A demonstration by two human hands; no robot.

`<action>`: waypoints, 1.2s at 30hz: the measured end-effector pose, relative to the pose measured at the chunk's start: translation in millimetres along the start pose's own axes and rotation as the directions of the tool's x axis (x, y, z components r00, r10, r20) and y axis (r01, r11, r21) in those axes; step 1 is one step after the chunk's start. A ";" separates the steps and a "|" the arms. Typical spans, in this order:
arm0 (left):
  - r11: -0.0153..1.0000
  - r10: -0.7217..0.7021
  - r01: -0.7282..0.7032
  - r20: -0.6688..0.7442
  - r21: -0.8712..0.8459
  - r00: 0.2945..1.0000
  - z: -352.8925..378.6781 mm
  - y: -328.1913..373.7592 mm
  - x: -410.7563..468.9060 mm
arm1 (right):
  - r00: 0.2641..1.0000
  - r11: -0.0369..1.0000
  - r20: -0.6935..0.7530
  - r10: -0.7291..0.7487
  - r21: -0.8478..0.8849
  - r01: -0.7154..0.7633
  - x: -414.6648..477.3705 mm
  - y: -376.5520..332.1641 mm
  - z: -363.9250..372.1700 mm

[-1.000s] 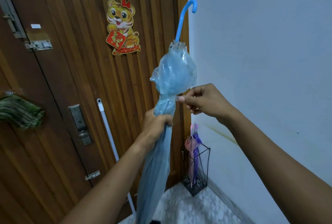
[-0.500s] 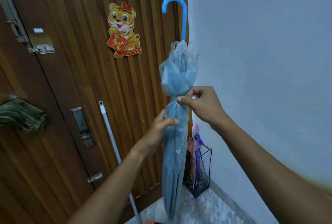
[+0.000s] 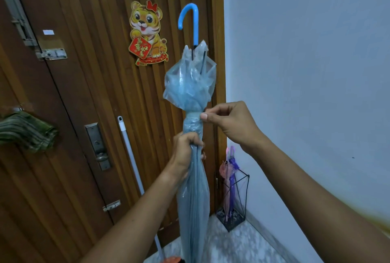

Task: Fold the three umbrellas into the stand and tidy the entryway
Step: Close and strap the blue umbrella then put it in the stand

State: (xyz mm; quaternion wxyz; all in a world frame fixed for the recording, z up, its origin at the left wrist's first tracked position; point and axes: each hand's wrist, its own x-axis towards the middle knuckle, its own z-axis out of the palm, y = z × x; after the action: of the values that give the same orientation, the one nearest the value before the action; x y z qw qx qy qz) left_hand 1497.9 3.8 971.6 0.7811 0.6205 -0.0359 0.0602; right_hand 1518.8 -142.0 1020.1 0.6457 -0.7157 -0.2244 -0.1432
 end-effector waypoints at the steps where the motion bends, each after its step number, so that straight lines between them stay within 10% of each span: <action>1: 0.998 -0.022 0.026 0.063 -0.056 0.998 0.0 -0.3 -0.8 | 1.000 0.999 0.006 0.007 0.032 -0.007 -0.7 1.3 -0.4; 8: 0.983 -0.034 0.105 0.408 -0.153 0.912 -9.1 3.9 -1.6 | 0.999 0.980 0.033 0.012 0.196 -0.018 0.3 2.2 -6.6; 27: 0.902 0.417 -0.420 0.053 0.098 0.908 4.8 1.3 4.5 | 0.992 0.928 0.067 0.110 0.351 -0.127 7.1 12.8 -14.4; 36: 0.933 0.324 -0.340 0.137 0.117 0.936 -2.5 3.7 10.2 | 0.968 0.860 0.182 0.174 0.450 -0.239 13.7 22.7 -23.9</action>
State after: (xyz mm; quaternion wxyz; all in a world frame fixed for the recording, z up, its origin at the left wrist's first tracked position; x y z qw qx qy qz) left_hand 1507.5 7.6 975.9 0.7109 0.6609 -0.1813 0.1578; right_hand 1544.1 -165.2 1010.4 0.7943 -0.5662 -0.2174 0.0343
